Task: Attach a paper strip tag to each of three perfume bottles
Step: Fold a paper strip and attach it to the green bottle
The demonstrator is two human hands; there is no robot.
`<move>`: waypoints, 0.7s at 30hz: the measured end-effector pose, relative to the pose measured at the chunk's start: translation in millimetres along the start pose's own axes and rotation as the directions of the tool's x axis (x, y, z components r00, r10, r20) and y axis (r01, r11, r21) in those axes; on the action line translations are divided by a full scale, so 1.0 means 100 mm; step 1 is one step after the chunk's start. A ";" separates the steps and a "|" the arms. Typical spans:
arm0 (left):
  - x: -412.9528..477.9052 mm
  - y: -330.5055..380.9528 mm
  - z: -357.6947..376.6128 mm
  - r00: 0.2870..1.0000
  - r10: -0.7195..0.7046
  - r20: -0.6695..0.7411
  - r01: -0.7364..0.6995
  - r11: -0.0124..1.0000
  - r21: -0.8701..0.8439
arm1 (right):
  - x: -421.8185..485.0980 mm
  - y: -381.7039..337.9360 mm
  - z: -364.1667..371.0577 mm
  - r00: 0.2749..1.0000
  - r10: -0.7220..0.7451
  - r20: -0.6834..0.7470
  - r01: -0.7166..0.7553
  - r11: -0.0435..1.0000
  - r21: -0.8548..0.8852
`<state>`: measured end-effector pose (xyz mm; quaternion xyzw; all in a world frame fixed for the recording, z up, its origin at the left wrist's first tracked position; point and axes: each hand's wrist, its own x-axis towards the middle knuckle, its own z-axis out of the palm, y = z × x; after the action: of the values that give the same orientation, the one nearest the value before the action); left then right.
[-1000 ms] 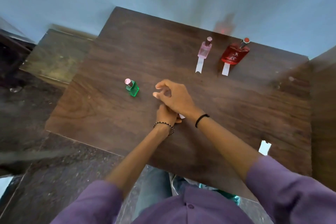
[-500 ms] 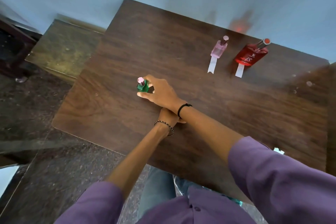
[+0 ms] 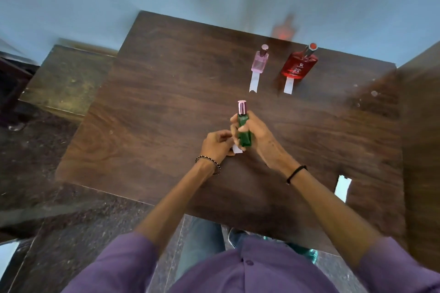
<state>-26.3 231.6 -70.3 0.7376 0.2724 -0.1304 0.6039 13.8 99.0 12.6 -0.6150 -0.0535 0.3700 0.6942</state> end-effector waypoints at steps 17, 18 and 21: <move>-0.79 0.91 0.48 0.958 0.252 0.136 -0.241 0.966 -0.092 | -0.91 0.25 -0.63 0.995 -0.028 0.100 -0.031 0.839 0.543; -0.82 0.94 0.50 0.959 0.250 0.131 -0.239 0.966 -0.094 | -0.93 0.23 -0.65 0.996 -0.027 0.090 -0.025 0.845 0.534; -0.86 0.97 0.53 0.955 0.263 0.137 -0.250 0.962 -0.105 | -0.99 0.20 -0.67 0.998 -0.012 0.070 -0.025 0.858 0.512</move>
<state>-34.6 147.4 41.5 0.7279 0.1336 -0.0938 0.6660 -30.7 -13.9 16.5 -0.3948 0.0245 0.3946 0.8293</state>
